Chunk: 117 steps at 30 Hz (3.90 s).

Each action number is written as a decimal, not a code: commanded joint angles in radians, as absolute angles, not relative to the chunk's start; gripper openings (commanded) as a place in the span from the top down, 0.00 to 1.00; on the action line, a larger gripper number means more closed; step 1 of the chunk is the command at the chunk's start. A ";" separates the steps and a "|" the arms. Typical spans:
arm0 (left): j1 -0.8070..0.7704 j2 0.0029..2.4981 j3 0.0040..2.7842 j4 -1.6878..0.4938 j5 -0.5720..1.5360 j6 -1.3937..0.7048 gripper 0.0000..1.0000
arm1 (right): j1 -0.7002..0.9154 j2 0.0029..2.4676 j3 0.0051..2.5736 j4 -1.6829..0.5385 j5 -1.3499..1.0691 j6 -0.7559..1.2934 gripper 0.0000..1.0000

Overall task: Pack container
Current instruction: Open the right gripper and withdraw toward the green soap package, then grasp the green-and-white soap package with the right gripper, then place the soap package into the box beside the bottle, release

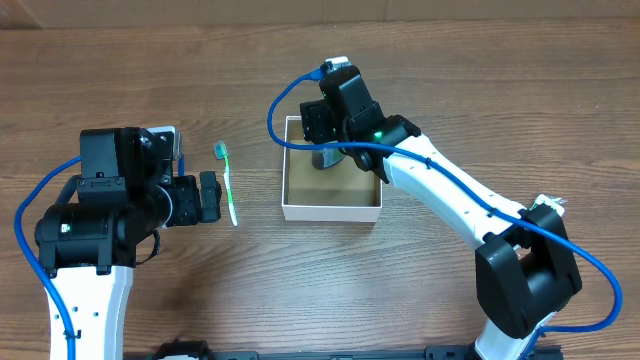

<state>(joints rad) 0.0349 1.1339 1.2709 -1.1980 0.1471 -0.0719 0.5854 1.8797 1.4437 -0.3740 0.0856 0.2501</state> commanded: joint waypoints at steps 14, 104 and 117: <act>0.039 1.139 1.296 -1.195 0.170 -0.056 0.00 | 0.175 1.390 1.468 -0.955 0.295 0.666 0.00; 0.039 1.139 1.296 -1.204 0.170 -0.060 0.00 | -0.396 1.763 1.220 -0.927 0.049 0.494 0.88; 0.039 1.139 1.296 -1.204 0.170 -0.060 0.00 | 0.103 1.511 1.473 -1.027 -0.047 0.325 0.88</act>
<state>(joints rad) 0.0349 1.1347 1.2709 -1.2049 0.1471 -0.0719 -0.0425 1.5688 1.4448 -1.0325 -0.0109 0.3588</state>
